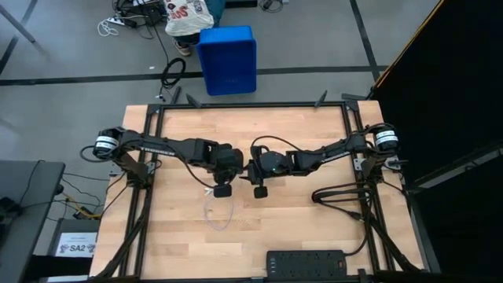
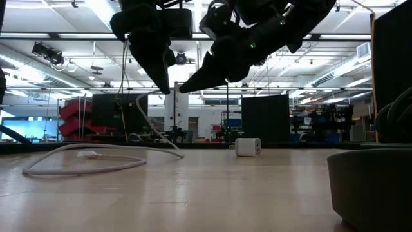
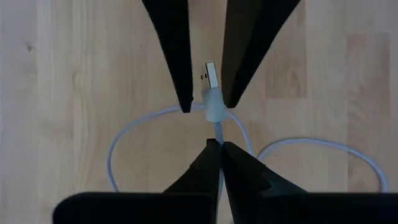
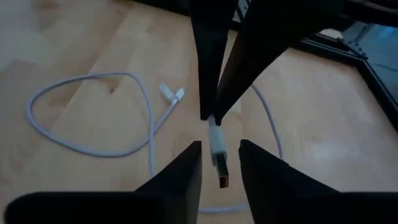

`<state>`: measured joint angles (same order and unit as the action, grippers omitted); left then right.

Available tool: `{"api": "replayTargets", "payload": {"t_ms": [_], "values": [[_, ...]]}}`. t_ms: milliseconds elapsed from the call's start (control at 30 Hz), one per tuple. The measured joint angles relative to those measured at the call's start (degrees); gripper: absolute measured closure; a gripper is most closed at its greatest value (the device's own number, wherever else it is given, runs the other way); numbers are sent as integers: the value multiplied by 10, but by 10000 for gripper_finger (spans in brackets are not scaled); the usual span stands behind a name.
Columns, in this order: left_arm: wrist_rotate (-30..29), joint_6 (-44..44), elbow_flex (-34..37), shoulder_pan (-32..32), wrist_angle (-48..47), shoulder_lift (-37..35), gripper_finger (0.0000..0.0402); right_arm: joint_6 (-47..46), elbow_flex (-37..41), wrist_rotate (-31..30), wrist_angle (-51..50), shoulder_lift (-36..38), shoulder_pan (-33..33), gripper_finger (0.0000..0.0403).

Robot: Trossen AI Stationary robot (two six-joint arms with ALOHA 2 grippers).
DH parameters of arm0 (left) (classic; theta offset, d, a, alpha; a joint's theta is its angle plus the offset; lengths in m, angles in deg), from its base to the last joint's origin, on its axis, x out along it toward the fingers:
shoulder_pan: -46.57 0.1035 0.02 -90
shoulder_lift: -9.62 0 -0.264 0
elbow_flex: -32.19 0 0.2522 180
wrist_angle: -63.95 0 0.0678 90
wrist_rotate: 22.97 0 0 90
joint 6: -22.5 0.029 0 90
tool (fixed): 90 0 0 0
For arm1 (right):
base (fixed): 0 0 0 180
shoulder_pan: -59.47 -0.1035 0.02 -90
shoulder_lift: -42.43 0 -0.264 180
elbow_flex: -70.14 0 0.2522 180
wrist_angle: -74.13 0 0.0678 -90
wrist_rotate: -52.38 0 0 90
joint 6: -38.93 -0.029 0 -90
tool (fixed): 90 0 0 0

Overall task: Insert USB
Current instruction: Insert the white USB cable into the white charger adapter

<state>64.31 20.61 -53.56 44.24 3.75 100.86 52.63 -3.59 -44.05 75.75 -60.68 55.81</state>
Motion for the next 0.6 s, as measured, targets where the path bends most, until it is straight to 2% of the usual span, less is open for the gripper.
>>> {"api": "replayTargets", "payload": {"t_ms": [167,433,600], "values": [[0,0,0,0,1,0,402,0,0,0,-8,0,0,394],[-11,-4,0,0,-7,-18,390,-25,0,-41,-2,0,4,401],[-56,-14,0,-13,-27,-79,375,-63,0,-20,18,0,23,402]]}}
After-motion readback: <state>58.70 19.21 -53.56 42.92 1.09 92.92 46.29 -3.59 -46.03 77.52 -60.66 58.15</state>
